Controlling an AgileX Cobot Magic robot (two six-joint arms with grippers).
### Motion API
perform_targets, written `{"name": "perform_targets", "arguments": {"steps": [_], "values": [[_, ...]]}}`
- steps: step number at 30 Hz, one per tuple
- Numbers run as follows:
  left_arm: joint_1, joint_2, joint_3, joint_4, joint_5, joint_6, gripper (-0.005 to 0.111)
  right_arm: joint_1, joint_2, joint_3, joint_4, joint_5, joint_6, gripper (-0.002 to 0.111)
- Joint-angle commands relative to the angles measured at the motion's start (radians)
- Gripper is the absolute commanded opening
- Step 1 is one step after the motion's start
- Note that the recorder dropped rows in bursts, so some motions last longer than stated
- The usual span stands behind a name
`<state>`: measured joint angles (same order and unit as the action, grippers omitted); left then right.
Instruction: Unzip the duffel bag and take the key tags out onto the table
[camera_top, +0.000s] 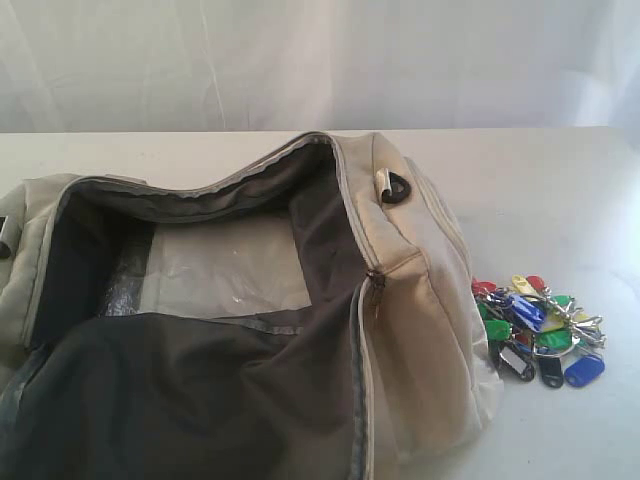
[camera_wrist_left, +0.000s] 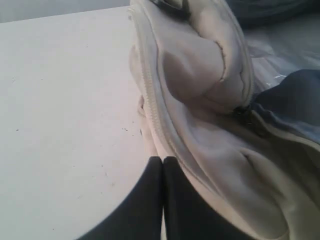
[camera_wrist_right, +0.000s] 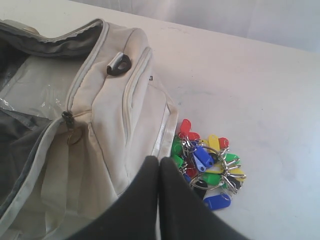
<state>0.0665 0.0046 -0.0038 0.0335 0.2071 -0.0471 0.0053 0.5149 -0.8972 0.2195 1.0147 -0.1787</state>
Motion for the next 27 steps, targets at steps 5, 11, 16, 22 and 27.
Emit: {"name": "perform_targets", "arguments": {"steps": [5,11,16,22,27], "values": [[0.053,-0.005,0.004,0.002,-0.005,0.000,0.000,-0.005,-0.043,0.002,-0.009,-0.007,0.003,0.000],[0.053,-0.005,0.004,0.002,-0.005,0.000,0.000,-0.006,-0.160,0.002,-0.009,-0.007,0.003,0.000],[0.053,-0.005,0.004,0.002,-0.005,0.000,0.000,-0.005,-0.277,0.002,-0.009,-0.007,0.003,0.000],[0.053,-0.005,0.004,0.002,-0.005,0.000,0.000,-0.005,-0.369,0.002,-0.009,-0.007,0.003,0.000],[0.053,-0.005,0.004,0.002,-0.005,0.000,0.000,-0.005,-0.395,0.002,-0.009,-0.007,0.003,0.000]]}}
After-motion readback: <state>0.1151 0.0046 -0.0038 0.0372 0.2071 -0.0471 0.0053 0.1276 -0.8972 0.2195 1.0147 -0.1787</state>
